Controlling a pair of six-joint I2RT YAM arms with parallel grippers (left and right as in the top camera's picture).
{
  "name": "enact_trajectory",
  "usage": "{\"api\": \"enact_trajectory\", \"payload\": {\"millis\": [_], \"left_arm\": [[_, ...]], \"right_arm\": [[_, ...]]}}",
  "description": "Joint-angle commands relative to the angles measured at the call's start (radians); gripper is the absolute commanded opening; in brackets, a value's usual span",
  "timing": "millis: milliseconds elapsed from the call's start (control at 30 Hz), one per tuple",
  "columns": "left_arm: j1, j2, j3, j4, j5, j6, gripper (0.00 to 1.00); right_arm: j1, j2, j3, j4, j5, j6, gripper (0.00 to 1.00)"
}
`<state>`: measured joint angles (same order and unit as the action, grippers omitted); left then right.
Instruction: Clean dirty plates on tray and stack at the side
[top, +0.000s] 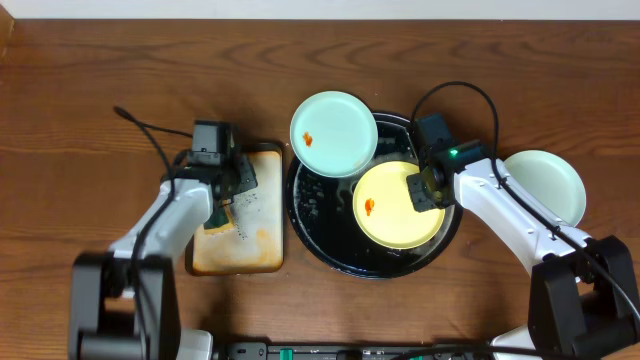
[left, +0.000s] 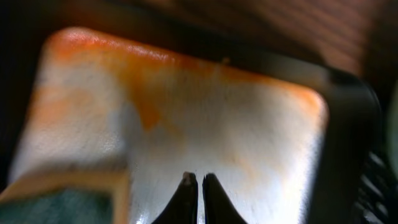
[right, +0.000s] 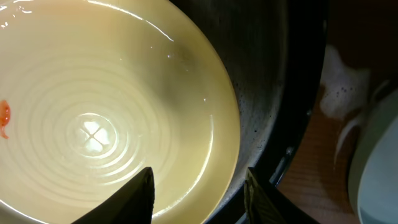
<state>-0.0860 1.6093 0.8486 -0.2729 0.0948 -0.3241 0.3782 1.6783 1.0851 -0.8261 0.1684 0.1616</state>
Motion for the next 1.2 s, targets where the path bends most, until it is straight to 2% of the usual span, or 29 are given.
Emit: {"api": "enact_trajectory", "payload": {"millis": [0,433,567,800,900,1000,1167], "left_arm": [[0.0,0.072,0.003,0.074,-0.029,0.021,0.07],[0.006,0.222,0.003,0.341,-0.149,0.063,0.08],[0.006,0.233,0.011,0.423,-0.158,0.12,0.08],[0.006,0.234,0.041,0.465,-0.192,0.148,0.08],[0.006,0.219,0.065,0.411,-0.182,0.148,0.08],[0.006,0.172,0.11,0.287,-0.155,0.147,0.08],[0.006,0.054,0.159,0.041,-0.117,0.143,0.31]], "right_arm": [[-0.004,-0.001,-0.001,-0.001,-0.005,0.018,0.44],[-0.004,-0.001,-0.001,-0.002,-0.005,0.018,0.42],[-0.004,-0.001,-0.001,-0.002,-0.005,0.018,0.42],[-0.005,-0.001,-0.001,-0.014,-0.005,0.018,0.42],[-0.005,-0.001,-0.001,-0.019,-0.005,0.018,0.42],[-0.005,-0.001,-0.001,-0.024,-0.005,0.018,0.42],[-0.004,-0.001,-0.001,-0.034,-0.008,0.018,0.42]]}}
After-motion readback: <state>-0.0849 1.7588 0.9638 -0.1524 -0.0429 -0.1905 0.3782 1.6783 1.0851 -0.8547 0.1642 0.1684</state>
